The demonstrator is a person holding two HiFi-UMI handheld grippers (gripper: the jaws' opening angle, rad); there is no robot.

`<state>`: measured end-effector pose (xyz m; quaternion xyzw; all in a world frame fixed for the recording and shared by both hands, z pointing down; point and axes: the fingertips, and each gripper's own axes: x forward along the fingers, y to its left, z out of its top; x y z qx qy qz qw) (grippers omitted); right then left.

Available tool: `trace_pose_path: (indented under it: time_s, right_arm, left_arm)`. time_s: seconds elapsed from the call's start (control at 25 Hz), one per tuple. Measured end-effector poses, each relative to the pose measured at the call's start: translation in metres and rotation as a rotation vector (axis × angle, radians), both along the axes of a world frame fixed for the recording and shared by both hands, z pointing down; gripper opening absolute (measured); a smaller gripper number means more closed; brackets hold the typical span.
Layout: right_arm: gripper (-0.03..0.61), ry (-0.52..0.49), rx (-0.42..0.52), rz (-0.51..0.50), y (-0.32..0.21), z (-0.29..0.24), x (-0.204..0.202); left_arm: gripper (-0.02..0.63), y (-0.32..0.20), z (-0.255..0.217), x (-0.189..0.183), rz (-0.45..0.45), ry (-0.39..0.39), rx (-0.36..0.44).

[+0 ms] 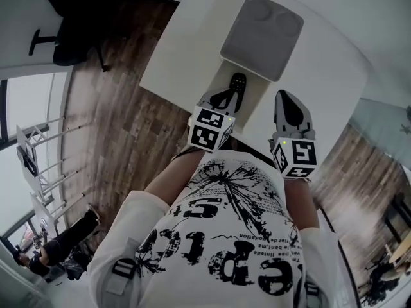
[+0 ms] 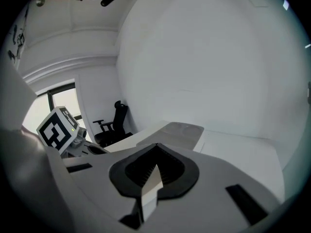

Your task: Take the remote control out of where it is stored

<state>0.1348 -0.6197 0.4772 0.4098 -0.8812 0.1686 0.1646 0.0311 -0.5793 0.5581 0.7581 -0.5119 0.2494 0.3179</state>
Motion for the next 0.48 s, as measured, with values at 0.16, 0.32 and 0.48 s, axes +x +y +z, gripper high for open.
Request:
trace_pose_path:
  time_s: [0.16,0.32,0.48]
  right_arm:
    - [-0.005,0.003,-0.029,-0.044,-0.004,0.010,0.005]
    - [-0.005,-0.001,-0.052,-0.089,-0.003,0.016,0.004]
    - [-0.005,0.000,-0.071,-0.110,-0.003,0.024,0.007]
  left_arm:
    - [0.011,-0.003,0.020,0.004,-0.017,-0.075,-0.058]
    - [0.144,-0.003,0.038,0.005,-0.054,-0.064,-0.149]
    - [0.249,-0.007,0.051,0.004,-0.055,-0.085,-0.195]
